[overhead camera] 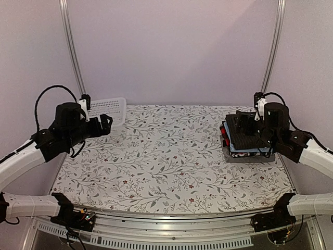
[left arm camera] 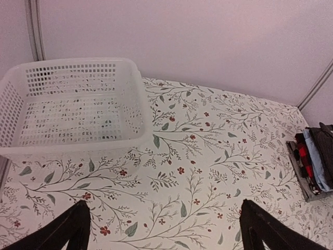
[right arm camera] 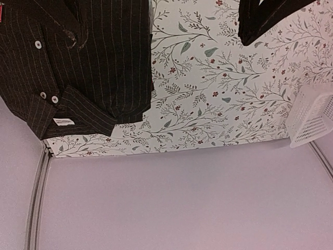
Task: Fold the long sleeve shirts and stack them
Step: Reset both arms
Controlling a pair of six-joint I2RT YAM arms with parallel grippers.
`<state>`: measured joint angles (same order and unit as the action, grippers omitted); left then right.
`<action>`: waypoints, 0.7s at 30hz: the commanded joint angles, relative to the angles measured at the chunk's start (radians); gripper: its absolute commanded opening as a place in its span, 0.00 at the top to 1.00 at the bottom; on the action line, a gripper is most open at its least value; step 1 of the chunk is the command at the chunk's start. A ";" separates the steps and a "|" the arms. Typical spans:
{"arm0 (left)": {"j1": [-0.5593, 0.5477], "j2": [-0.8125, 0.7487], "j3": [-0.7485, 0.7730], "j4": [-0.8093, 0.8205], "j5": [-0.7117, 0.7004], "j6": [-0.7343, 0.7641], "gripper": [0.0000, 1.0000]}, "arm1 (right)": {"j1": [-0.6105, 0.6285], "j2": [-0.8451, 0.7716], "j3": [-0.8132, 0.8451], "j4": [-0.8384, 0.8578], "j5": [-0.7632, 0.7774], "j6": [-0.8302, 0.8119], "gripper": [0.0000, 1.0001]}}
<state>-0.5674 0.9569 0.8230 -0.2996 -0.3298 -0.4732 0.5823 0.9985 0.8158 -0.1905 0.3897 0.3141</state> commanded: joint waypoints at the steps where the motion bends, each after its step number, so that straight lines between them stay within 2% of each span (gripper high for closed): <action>1: 0.082 -0.067 -0.167 0.142 -0.077 0.101 0.00 | -0.003 -0.149 -0.242 0.266 0.116 -0.146 0.01; 3: 0.159 -0.099 -0.264 0.265 -0.046 0.122 0.00 | -0.040 -0.237 -0.376 0.398 0.128 -0.208 0.01; 6: 0.248 -0.155 -0.428 0.531 0.048 0.211 0.00 | -0.159 -0.341 -0.546 0.557 0.074 -0.221 0.01; 9: 0.310 -0.182 -0.599 0.806 0.009 0.209 0.00 | -0.255 -0.381 -0.686 0.739 0.070 -0.263 0.01; 11: 0.353 -0.158 -0.671 0.938 -0.029 0.186 0.00 | -0.354 -0.345 -0.784 0.946 0.013 -0.278 0.01; 14: 0.382 -0.082 -0.649 0.998 -0.047 0.245 0.00 | -0.484 -0.183 -0.826 1.179 -0.068 -0.251 0.01; 16: 0.387 -0.013 -0.628 1.043 -0.080 0.309 0.00 | -0.497 -0.032 -0.830 1.394 -0.048 -0.336 0.01; 18: 0.409 0.060 -0.628 1.105 -0.096 0.342 0.00 | -0.503 0.143 -0.819 1.535 -0.096 -0.422 0.01; 20: 0.462 0.119 -0.652 1.164 -0.075 0.335 0.00 | -0.506 0.288 -0.760 1.609 -0.101 -0.475 0.01; 21: 0.491 0.145 -0.665 1.202 -0.045 0.326 0.00 | -0.507 0.320 -0.718 1.556 -0.099 -0.499 0.01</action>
<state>-0.1623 1.0191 0.1787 0.6933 -0.3859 -0.1917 0.0841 1.2037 0.0162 1.1416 0.3347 -0.0509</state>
